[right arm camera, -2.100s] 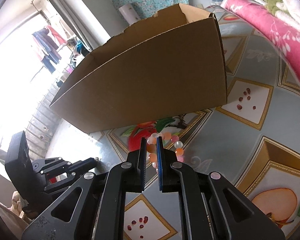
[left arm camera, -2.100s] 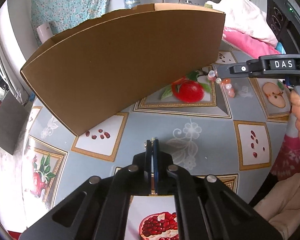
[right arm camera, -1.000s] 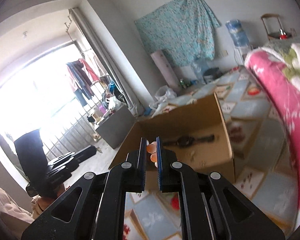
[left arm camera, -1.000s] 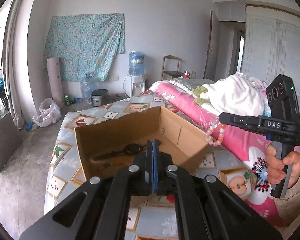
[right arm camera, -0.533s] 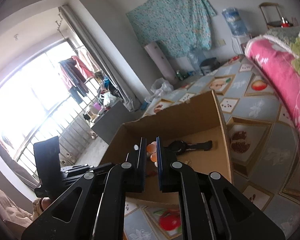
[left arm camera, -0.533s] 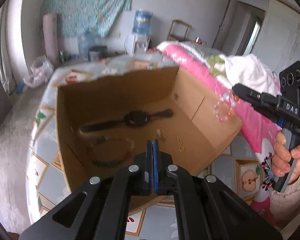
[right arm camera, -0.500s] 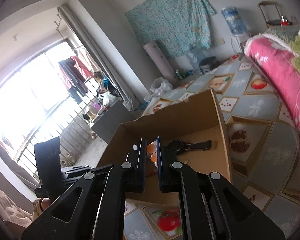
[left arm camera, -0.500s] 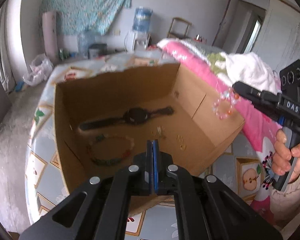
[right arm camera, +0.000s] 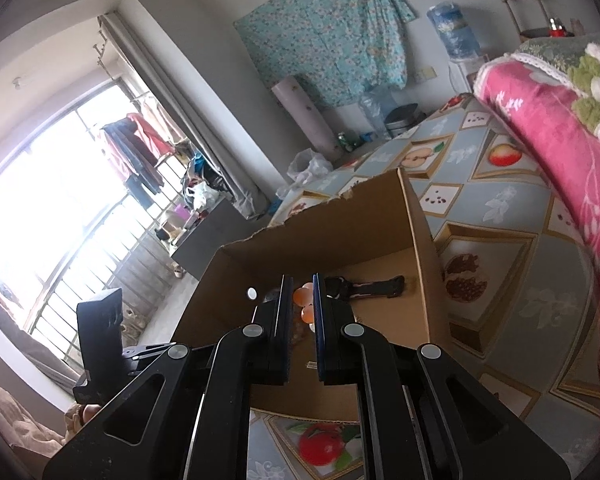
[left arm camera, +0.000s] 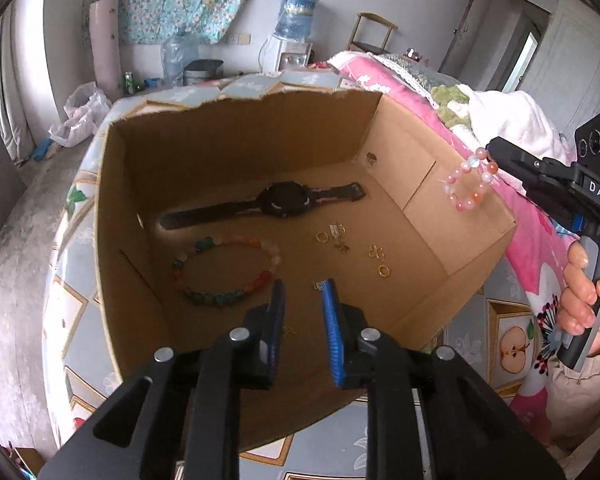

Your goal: Organize jewelry

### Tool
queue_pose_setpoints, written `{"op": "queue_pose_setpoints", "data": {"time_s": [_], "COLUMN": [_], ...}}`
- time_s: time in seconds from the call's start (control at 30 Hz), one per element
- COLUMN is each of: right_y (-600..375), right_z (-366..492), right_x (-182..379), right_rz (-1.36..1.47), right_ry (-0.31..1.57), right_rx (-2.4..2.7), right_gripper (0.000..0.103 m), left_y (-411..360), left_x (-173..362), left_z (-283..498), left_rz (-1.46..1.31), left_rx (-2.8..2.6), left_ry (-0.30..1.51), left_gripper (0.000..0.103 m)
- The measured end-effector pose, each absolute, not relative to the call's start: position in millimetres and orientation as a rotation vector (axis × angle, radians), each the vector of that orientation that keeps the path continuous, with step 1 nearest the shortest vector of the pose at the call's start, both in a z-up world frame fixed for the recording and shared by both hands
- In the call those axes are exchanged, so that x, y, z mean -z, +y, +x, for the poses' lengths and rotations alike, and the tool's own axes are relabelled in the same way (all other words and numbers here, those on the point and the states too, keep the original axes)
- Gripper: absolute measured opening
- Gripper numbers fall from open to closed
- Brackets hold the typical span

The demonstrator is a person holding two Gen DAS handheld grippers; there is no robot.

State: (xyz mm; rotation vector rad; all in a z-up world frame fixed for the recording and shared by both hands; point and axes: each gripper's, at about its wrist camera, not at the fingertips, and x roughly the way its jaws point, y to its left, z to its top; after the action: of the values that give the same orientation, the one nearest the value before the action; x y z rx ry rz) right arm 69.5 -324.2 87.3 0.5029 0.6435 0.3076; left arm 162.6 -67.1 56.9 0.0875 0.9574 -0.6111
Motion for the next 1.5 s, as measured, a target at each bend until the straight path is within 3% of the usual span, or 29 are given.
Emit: {"op": "queue_pose_setpoints", "data": {"time_s": [0.13,0.3,0.4,0.57,0.83,0.97,1.1,1.5], "right_y": [-328,-326,-319,-308,-321,-336,-349,-328], "right_z": [67,76,90,103,90,81,79,86], "right_x": [-92,-95,-95,-92,-91,-87,-74,-37], "right_rz": [0.493,0.456,0.421,0.221,0.249,0.32,0.427,0.475], "right_ry": [0.637,0.667,0.692,0.712,0.701,0.7,0.758,0.962], "right_rx": [-0.278,-0.254,-0.263,-0.076,-0.001,0.041,0.025,-0.058], "right_gripper": [0.008,0.008,0.008,0.012,0.012,0.034,0.046,0.057], "left_y": [-58,-37,-25,-12,2,6,7,-4], "left_x": [-73,-92,-95,-93,-86,-82,-73,-46], "left_z": [155,144,140,140,142,143,149,152], "left_rz": [0.087,0.054,0.039,0.031,-0.013,-0.04,-0.074,-0.185], "left_rx": [0.575,0.507,0.477,0.438,0.419,0.408,0.387,0.374], "left_ry": [0.865,0.729,0.694,0.689,0.705,0.728,0.816,0.988], "left_gripper": [0.025,0.048,0.055,0.06,0.064,0.07,0.075,0.079]}}
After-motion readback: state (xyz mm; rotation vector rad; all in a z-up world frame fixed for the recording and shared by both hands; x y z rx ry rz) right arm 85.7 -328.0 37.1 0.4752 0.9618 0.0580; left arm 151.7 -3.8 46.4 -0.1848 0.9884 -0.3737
